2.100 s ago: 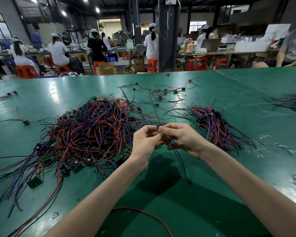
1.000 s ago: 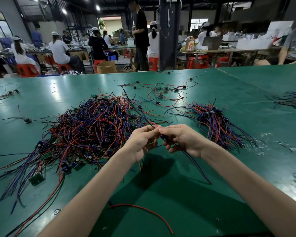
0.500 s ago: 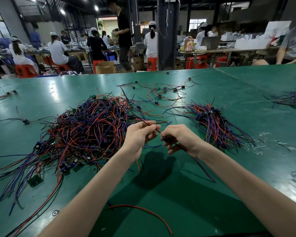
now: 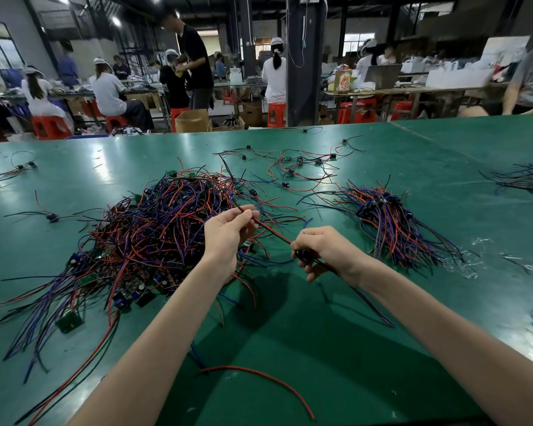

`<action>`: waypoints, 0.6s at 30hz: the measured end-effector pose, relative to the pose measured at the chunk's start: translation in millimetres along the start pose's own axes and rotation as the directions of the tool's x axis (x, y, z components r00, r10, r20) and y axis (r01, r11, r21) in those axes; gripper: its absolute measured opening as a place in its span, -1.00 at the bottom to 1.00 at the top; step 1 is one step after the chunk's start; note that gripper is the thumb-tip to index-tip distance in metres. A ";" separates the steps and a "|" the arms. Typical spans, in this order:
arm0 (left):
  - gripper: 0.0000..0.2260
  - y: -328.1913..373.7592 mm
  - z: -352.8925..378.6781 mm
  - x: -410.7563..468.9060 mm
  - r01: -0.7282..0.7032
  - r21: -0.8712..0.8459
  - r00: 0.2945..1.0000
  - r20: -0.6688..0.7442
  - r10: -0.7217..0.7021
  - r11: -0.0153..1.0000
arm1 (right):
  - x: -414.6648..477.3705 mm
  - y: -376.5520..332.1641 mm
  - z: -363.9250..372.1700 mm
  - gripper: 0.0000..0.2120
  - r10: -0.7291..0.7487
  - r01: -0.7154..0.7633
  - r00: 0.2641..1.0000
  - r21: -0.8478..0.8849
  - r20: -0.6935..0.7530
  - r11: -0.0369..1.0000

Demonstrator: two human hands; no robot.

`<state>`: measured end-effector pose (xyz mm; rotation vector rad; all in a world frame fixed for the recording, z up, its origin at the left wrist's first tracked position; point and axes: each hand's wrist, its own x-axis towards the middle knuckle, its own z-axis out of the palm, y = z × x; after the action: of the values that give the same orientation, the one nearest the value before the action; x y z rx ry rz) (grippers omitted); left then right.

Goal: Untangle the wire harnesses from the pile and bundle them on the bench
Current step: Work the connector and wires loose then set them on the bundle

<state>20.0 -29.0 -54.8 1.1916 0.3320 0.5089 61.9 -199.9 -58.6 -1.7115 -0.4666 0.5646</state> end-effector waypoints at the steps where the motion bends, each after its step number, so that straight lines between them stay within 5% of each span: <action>1: -0.90 -0.3 -0.6 -0.1 -0.006 0.003 1.000 -0.003 0.006 1.000 | -0.2 0.0 0.2 -0.80 -0.001 0.001 1.000 -0.007 0.003 1.000; 8: -0.80 -2.0 -1.1 -1.2 -0.033 0.008 0.998 -0.059 0.033 0.999 | -1.1 -0.1 1.8 -0.79 -0.015 0.016 1.000 -0.028 0.017 0.999; 18: -0.72 1.4 -3.4 1.8 0.126 -0.124 0.983 -0.119 -0.141 0.984 | -0.2 2.9 1.0 -0.78 -0.022 0.023 1.000 -0.060 0.015 0.998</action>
<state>19.5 -24.9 -54.6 1.0194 0.4820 0.4814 61.2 -199.8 -61.6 -1.7587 -0.5173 0.5519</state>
